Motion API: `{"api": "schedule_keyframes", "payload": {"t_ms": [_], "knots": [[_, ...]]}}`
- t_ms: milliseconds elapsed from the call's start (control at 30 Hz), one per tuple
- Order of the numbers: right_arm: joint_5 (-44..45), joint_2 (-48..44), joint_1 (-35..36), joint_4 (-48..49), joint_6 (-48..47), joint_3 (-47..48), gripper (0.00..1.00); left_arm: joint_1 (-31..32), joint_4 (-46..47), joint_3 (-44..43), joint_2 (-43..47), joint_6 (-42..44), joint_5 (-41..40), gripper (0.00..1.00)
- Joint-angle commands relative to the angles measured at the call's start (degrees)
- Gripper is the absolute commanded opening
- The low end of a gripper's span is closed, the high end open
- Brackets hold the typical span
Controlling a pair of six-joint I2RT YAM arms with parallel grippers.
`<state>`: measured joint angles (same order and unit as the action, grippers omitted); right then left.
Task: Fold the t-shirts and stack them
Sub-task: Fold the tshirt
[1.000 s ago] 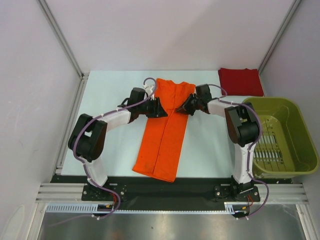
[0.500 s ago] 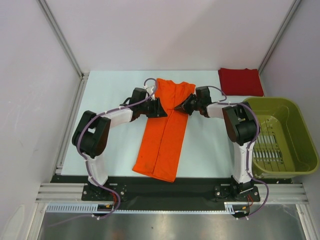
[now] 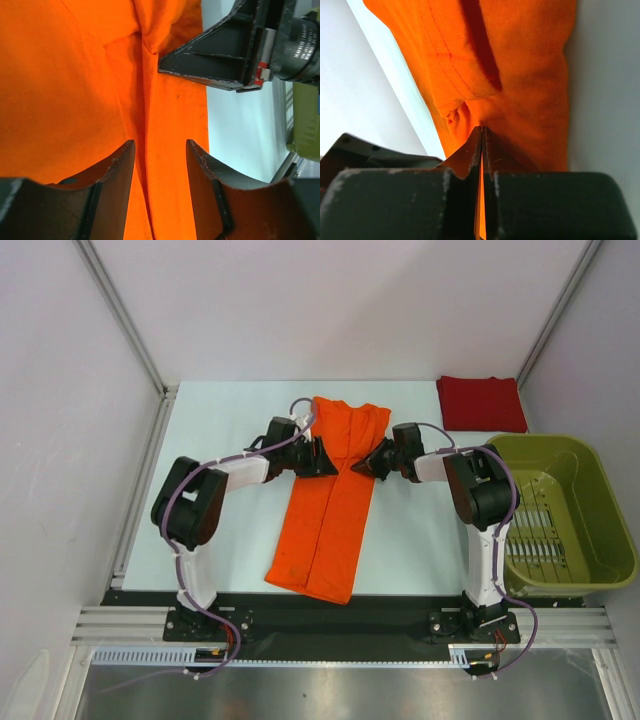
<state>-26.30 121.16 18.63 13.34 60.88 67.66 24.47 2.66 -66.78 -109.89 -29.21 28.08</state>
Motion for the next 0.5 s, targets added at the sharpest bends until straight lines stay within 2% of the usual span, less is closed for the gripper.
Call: {"api": "schedule_keyframes", "payload": {"t_ms": [0, 300, 467], "knots": [[-0.5, -2.8, 0.0, 3.2, 0.1, -0.4, 0.00, 0.2, 3.6, -2.2, -1.7, -3.2, 2.4, 0.51], [-1.6, 1.6, 0.6, 7.3, 3.0, 2.4, 0.00, 0.3, 4.7, -3.6, -4.7, -4.3, 3.5, 0.50], [-1.5, 4.5, 0.7, 6.2, 4.8, 5.5, 0.00, 0.2, 4.6, -3.3, -4.9, -4.0, 3.5, 0.50]]}}
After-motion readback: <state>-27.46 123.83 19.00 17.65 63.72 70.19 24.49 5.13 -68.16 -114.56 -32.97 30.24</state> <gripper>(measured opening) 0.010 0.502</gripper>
